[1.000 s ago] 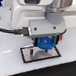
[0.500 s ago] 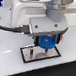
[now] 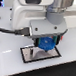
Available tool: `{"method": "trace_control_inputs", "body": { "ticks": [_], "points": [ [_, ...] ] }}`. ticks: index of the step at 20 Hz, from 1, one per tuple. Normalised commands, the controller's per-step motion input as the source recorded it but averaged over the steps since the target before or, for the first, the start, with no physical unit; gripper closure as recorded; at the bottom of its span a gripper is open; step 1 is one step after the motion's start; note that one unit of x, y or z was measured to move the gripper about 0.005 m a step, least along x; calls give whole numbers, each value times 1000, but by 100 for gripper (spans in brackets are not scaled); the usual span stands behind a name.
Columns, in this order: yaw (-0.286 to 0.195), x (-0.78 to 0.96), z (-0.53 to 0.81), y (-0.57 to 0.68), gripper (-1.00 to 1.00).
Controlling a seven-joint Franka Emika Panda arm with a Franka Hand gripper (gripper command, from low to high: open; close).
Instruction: Insert the blue gear onto the right peg, followed by the red gear
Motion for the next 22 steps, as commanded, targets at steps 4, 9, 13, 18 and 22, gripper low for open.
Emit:
{"method": "trace_control_inputs", "body": {
  "ticks": [4,9,13,18,22],
  "points": [
    [0,372,135,-1,100],
    [0,283,212,79,100],
    [0,224,280,41,100],
    [0,279,180,56,100],
    [0,271,-5,7,100]
  ]
}}
